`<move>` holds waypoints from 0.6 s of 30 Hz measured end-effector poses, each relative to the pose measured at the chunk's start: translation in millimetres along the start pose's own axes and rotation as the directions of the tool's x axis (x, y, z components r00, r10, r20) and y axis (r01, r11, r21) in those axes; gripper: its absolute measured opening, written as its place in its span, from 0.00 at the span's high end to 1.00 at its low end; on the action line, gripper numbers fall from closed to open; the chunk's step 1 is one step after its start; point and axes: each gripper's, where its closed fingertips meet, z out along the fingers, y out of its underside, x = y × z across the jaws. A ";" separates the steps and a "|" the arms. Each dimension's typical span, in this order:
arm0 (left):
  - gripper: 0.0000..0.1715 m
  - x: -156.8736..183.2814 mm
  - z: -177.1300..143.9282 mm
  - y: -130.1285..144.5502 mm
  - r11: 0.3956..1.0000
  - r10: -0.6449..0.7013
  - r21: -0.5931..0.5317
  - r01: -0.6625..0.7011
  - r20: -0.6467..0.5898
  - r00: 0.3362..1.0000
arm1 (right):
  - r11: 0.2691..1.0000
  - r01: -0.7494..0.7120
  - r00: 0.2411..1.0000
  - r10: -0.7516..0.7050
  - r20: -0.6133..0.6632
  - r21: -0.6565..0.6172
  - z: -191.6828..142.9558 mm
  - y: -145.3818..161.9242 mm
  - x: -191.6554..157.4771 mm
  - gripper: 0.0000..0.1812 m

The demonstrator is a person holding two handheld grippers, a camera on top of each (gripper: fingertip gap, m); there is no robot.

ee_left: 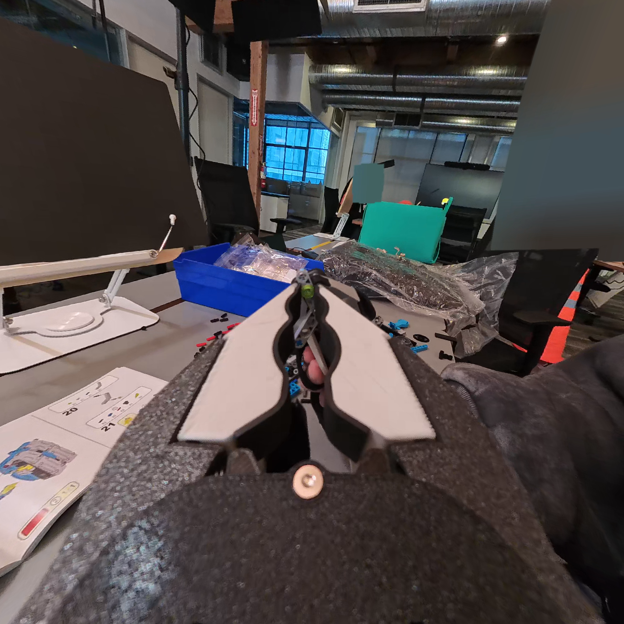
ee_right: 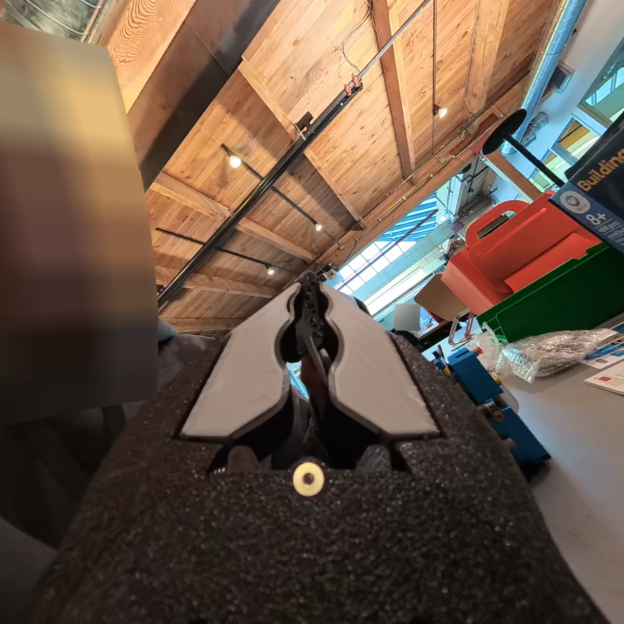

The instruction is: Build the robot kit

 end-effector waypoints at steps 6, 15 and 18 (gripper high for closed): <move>0.97 -1.2 -0.8 1.1 1.000 -0.020 0.013 0.020 0.001 1.000 | 1.000 0.028 0.999 -0.028 -0.023 -0.007 0.4 0.7 0.9 0.96; 0.97 -0.1 -7.0 5.9 0.999 -0.049 -0.022 0.048 -0.045 0.998 | 0.986 0.099 0.990 -0.111 -0.085 -0.133 0.3 10.7 3.2 0.96; 0.97 1.2 -10.0 7.5 0.997 -0.049 -0.060 0.045 -0.071 0.996 | 0.976 0.113 0.987 -0.132 -0.093 -0.185 0.3 15.0 3.3 0.97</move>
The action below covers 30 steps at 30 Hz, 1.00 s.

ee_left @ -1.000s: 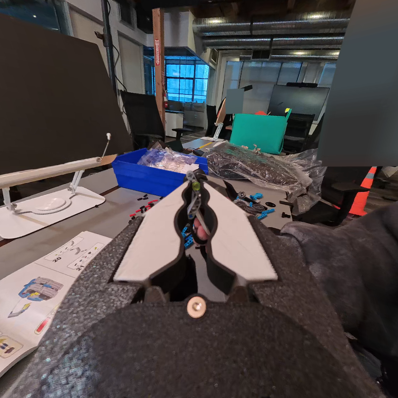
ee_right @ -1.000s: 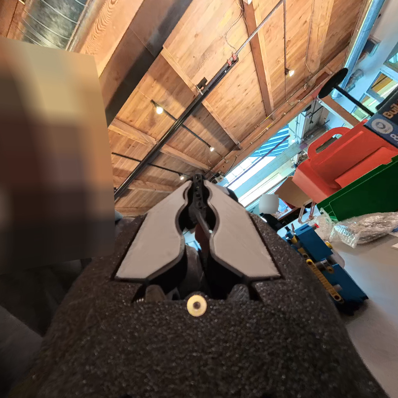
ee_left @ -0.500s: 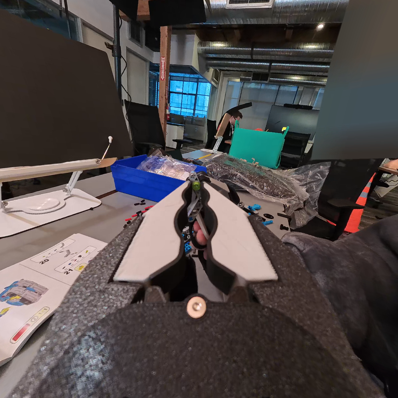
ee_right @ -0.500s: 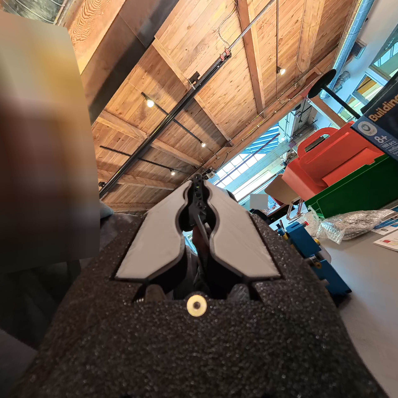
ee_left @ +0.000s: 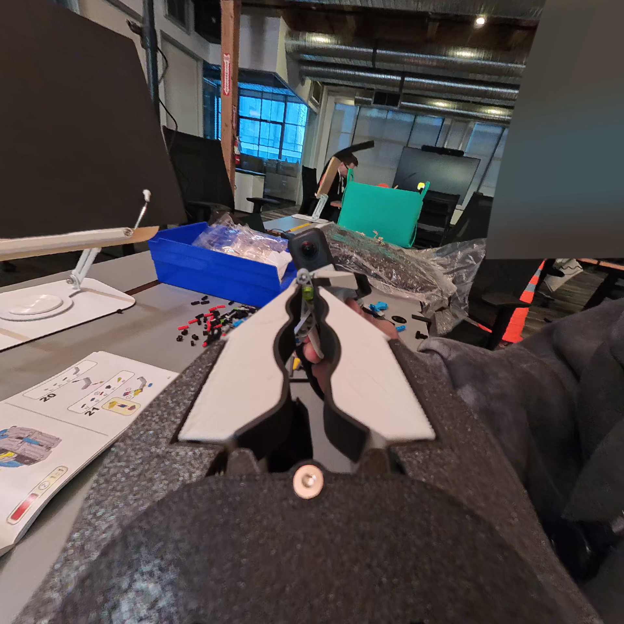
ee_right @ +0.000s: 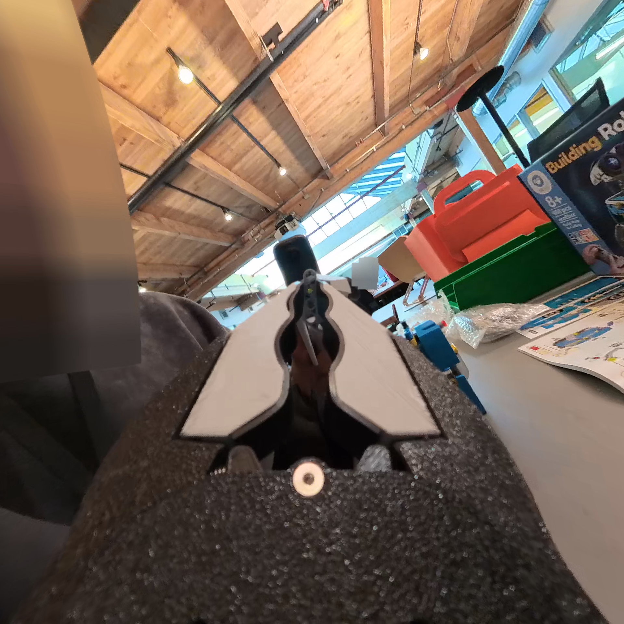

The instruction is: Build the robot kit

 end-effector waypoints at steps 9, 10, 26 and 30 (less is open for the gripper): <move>0.97 4.6 -13.5 7.4 0.980 0.041 -0.192 -0.052 -0.063 0.997 | 0.995 0.013 1.000 -0.013 0.000 -0.103 6.2 16.3 -0.2 0.95; 0.97 6.0 -14.8 7.2 0.976 0.043 -0.211 -0.057 -0.071 0.997 | 0.994 0.012 1.000 -0.011 0.009 -0.110 7.0 17.7 -1.7 0.95; 0.97 3.6 -20.9 15.8 0.825 0.385 -0.427 -0.369 -0.053 0.922 | 0.989 0.018 1.000 -0.020 -0.017 -0.150 8.4 26.9 4.7 0.96; 0.96 4.8 -21.6 13.3 0.806 0.456 -0.415 -0.423 -0.021 0.890 | 0.992 -0.033 0.999 0.037 0.026 -0.125 9.7 25.1 2.8 0.96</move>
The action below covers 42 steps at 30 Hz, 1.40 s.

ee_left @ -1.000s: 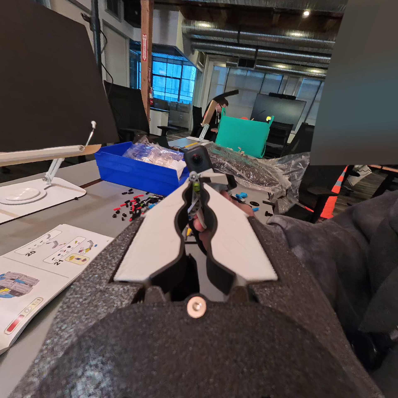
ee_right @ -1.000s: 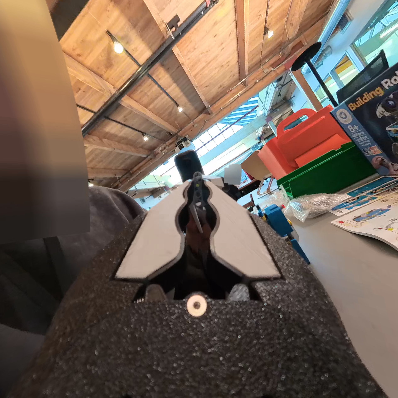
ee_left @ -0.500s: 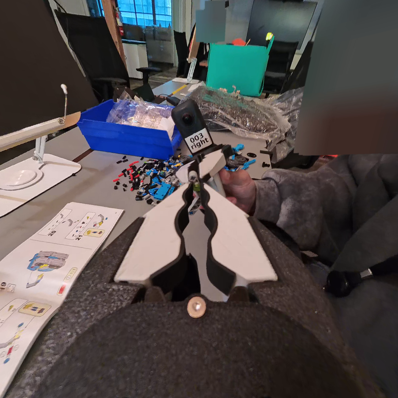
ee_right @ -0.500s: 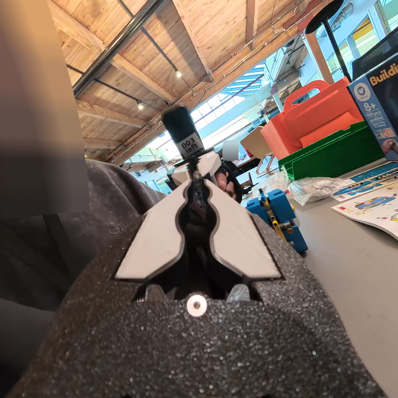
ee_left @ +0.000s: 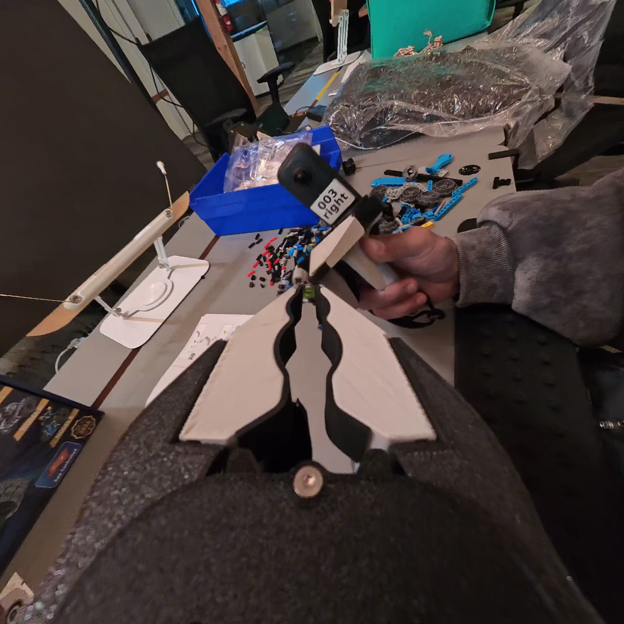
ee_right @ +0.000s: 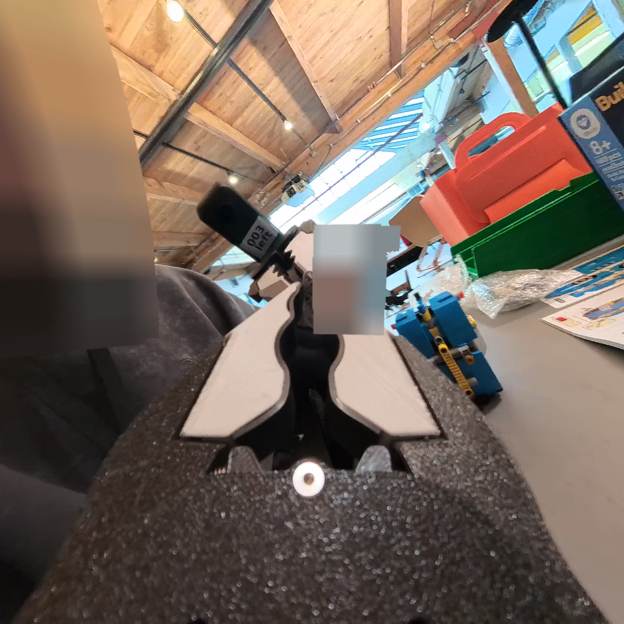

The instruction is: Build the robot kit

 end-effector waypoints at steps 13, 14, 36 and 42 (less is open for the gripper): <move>0.96 70.7 -20.9 143.9 0.795 -0.033 -0.592 -0.133 -0.260 0.965 | 0.937 0.125 0.825 -0.281 -0.491 -0.326 -16.5 39.2 82.1 0.96; 0.96 78.4 -23.2 158.6 0.762 -0.048 -0.630 -0.147 -0.282 0.958 | 0.921 0.125 0.812 -0.309 -0.496 -0.368 -15.5 45.7 85.3 0.96; 0.99 98.2 -26.0 186.1 0.737 -0.239 -0.675 -0.022 -0.291 0.926 | 0.941 0.068 0.841 -0.233 -0.488 -0.333 -13.9 49.1 84.8 0.96; 0.94 99.3 -26.2 184.0 0.739 -0.228 -0.673 -0.030 -0.292 0.929 | 0.938 0.065 0.843 -0.234 -0.484 -0.341 -13.3 51.1 84.6 0.96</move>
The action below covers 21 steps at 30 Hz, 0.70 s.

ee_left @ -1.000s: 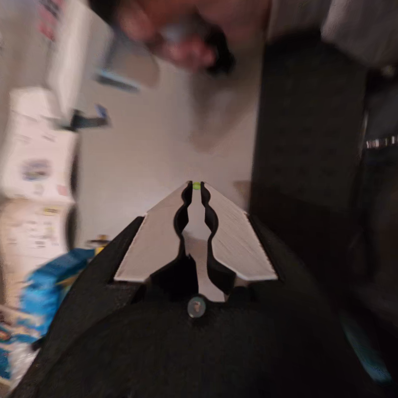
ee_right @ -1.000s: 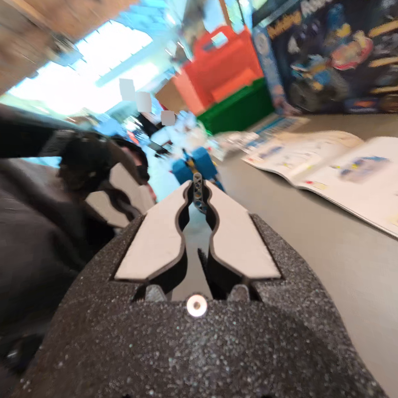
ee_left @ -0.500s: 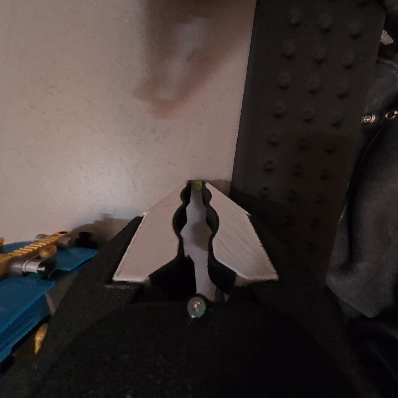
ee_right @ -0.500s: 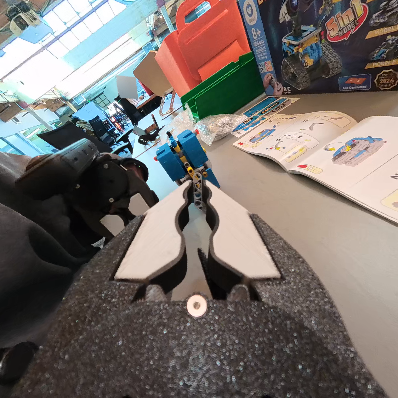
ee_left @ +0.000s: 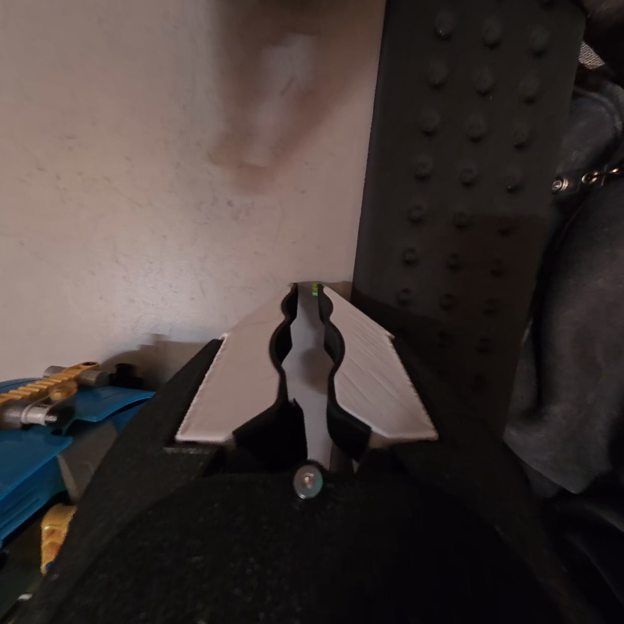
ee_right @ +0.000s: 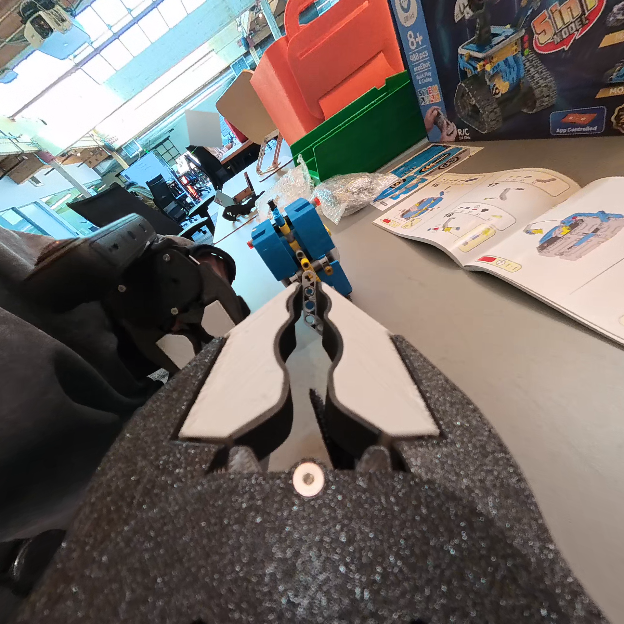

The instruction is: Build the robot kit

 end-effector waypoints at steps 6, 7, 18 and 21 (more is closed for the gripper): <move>0.94 4.2 -5.4 -0.8 1.000 0.013 0.004 -0.013 -0.007 1.000 | 1.000 -0.003 1.000 0.003 0.002 -0.006 0.7 1.3 -0.1 0.96; 0.94 5.2 -6.5 -1.1 1.000 0.018 0.004 -0.018 -0.006 1.000 | 1.000 -0.003 1.000 0.003 0.003 -0.008 0.9 1.5 -0.1 0.96; 1.00 9.2 -5.0 0.1 0.999 0.048 -0.003 -0.048 0.001 0.999 | 1.000 -0.004 1.000 0.004 0.005 -0.012 1.4 2.3 -0.6 0.96; 1.00 5.9 -3.9 0.5 0.999 0.036 0.002 -0.036 0.003 0.999 | 1.000 -0.004 1.000 0.004 0.005 -0.012 1.4 2.4 -0.6 0.96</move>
